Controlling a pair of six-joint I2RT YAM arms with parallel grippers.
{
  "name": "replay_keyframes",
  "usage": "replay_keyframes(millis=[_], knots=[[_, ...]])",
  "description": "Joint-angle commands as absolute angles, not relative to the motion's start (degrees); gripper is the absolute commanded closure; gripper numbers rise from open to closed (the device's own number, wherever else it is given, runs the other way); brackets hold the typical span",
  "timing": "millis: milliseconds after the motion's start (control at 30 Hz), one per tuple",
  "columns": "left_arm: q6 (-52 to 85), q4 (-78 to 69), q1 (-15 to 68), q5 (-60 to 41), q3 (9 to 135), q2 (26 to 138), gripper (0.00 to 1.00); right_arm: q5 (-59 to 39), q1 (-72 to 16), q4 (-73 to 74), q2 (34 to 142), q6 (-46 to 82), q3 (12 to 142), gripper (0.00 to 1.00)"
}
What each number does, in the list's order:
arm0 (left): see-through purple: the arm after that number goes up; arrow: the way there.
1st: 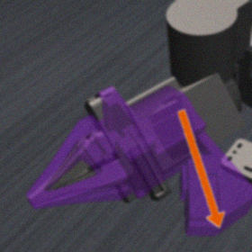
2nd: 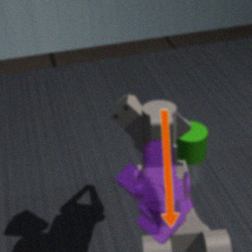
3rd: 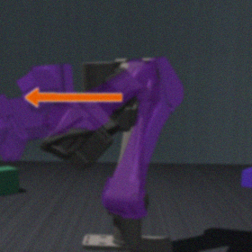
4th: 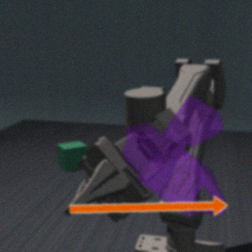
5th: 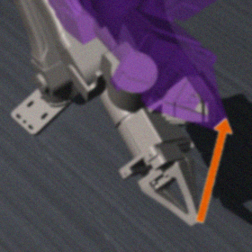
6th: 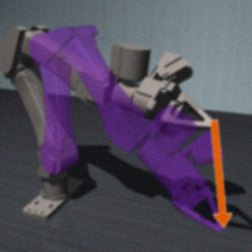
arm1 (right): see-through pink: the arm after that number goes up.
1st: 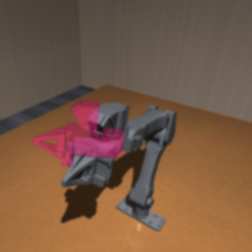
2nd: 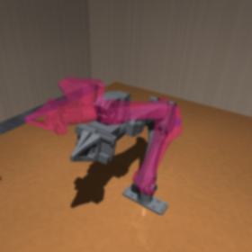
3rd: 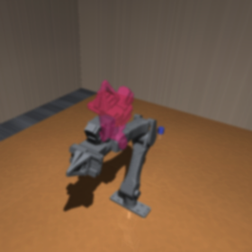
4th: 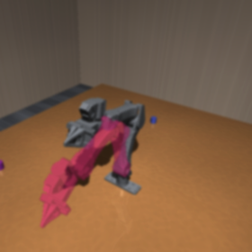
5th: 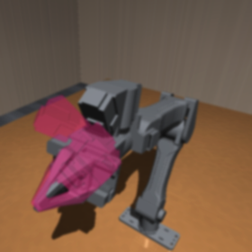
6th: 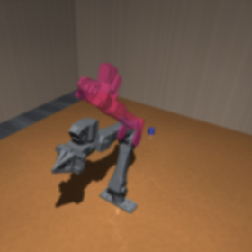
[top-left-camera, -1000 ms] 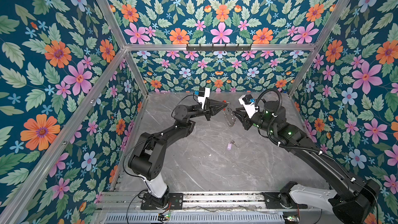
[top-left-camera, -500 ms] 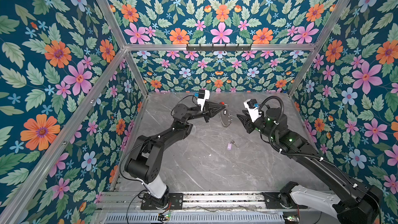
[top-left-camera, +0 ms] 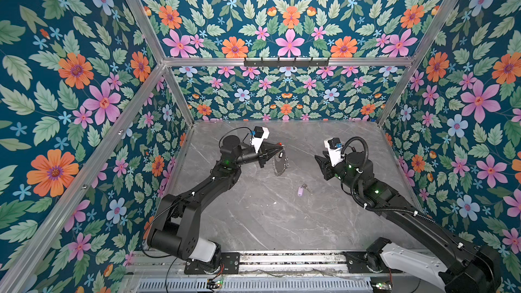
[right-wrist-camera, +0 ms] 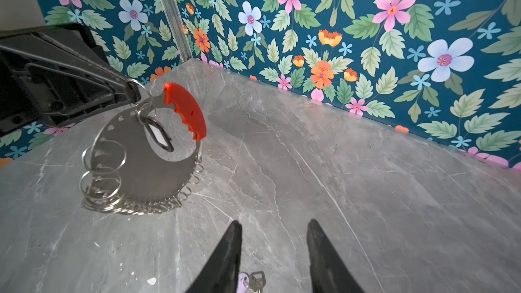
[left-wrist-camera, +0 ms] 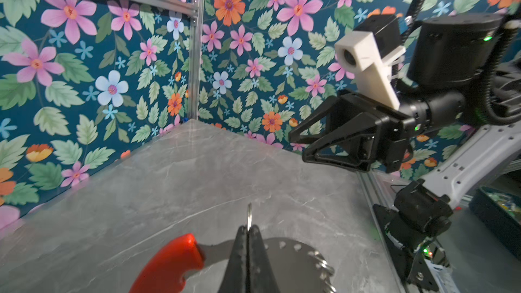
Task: Put the keys on the keyring
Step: 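Release the coil with the right gripper while the left gripper lowers the keyring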
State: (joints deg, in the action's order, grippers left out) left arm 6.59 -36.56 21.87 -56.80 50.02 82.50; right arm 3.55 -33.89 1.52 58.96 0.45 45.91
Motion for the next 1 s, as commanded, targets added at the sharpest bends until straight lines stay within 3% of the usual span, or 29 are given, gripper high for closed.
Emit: replay_keyframes(millis=[0, 133, 333, 533, 733, 967], knots=[[-12.04, -11.66, 21.85, -51.88, 52.13, 79.19, 1.00, 4.88, -33.93, 4.82, 58.63, 2.78, 44.71, 0.60], [-24.31, 12.10, 22.05, -41.40, 58.87, 78.16, 1.00, 5.32, -33.97, 5.19, 58.11, 3.74, 42.91, 0.60], [-29.53, 26.82, 22.32, -29.40, 65.04, 82.00, 0.99, 5.88, -33.93, 3.03, 56.48, 3.64, 41.75, 0.60], [-28.84, 26.37, 22.87, -25.20, 68.02, 87.21, 1.00, 6.17, -33.93, 3.51, 56.40, 4.42, 40.39, 0.59], [-24.50, 20.41, 28.53, -19.82, 74.88, 98.67, 1.00, 5.86, -33.92, 4.94, 56.96, 6.65, 38.60, 0.59], [-19.36, 14.71, 31.53, -20.45, 81.52, 111.24, 1.00, 6.12, -33.93, 3.10, 54.15, 7.65, 37.02, 0.59]])
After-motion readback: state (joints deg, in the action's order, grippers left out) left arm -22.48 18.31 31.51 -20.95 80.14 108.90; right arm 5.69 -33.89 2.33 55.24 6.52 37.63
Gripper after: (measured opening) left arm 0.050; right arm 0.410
